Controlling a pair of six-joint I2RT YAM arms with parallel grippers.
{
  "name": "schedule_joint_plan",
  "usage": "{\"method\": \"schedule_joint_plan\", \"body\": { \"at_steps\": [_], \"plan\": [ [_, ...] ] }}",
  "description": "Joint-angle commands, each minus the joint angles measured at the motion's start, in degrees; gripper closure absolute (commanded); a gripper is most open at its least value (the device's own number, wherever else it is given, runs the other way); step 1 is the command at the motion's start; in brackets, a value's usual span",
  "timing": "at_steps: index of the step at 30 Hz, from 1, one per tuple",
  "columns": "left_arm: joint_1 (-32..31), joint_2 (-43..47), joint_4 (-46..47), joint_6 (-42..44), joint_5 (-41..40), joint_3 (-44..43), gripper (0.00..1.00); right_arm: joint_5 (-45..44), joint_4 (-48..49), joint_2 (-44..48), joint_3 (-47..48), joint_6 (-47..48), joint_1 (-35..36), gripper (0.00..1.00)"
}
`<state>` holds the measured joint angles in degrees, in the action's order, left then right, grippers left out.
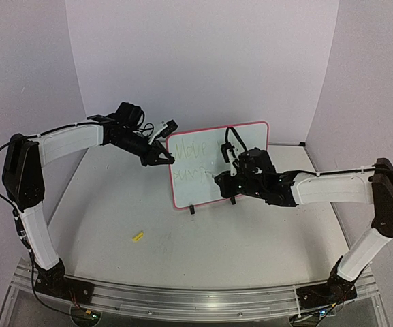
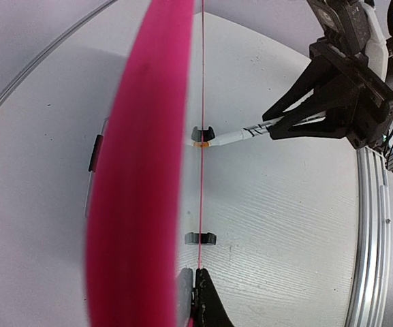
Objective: Write a sentence on the whiteboard
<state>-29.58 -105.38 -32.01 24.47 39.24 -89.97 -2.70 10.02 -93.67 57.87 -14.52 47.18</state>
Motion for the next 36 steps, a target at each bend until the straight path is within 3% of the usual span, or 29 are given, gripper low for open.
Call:
{"method": "schedule_joint_plan", "body": {
  "at_steps": [1,17,36],
  "plan": [
    [-0.07,-0.35,-1.86,4.45,-6.82,1.2,1.0,-2.23,0.03,-0.22,0.34,-1.23,-0.09,1.0],
    [-0.05,-0.26,-1.93,4.51,-6.79,1.2,1.0,-6.69,-1.28,1.87,1.23,-0.74,-0.12,1.0],
    [-0.04,-0.07,-2.04,4.52,-6.79,1.12,1.0,-3.91,-0.53,2.72,2.73,0.98,-0.1,1.0]
  ]
}}
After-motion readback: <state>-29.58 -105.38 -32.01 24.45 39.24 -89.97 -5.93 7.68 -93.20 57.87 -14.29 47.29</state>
